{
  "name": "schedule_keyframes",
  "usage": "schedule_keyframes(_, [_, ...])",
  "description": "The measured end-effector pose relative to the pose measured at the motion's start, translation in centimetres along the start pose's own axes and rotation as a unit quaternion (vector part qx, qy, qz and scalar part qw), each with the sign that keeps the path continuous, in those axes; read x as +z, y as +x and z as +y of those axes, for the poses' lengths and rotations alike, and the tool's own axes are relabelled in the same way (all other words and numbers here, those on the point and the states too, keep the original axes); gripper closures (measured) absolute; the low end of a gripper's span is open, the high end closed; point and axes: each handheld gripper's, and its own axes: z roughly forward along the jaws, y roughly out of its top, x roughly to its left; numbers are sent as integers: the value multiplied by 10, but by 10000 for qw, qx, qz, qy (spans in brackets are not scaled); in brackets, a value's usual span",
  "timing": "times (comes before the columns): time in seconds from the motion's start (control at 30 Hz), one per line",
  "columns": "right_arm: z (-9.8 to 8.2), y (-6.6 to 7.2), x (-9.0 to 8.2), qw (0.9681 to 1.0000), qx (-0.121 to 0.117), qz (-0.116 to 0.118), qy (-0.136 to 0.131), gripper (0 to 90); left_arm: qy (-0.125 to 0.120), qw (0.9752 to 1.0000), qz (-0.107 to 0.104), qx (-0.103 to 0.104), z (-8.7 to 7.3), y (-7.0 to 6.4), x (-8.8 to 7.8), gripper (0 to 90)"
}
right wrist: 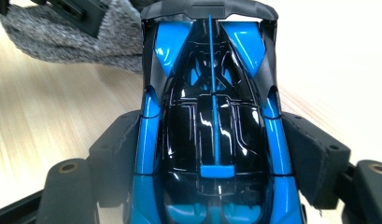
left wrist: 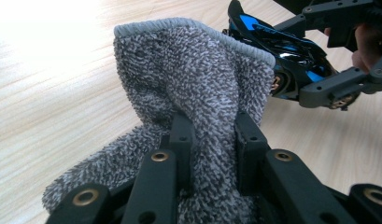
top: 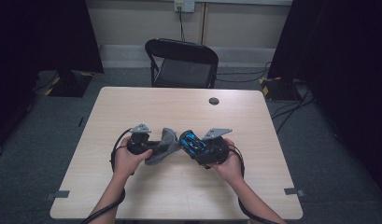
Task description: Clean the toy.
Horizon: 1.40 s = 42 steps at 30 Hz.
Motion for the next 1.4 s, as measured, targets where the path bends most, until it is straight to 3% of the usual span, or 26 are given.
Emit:
schedule_keyframes(0.2, [1, 3, 0, 10000, -27, 60, -11, 262, -121, 9996, 228, -136, 4, 8, -8, 734])
schedule_keyframes(0.4, [3, 7, -1, 9999, -117, 118, -33, 262, -267, 9973, 582, -349, 10, 20, -10, 740])
schedule_keyframes(0.67, [6, 15, 0, 9995, -210, 239, -40, 262, -419, 9959, 705, -376, 22, 17, 2, 750])
schedule_keyframes(1.13, [11, 16, -3, 9994, -228, 224, -98, 262, -408, 9987, 204, -213, 23, 0, 20, 749])
schedule_keyframes(1.4, [14, 15, -4, 9995, -216, 205, -114, 262, -317, 9994, 139, -68, 24, -7, 19, 748])
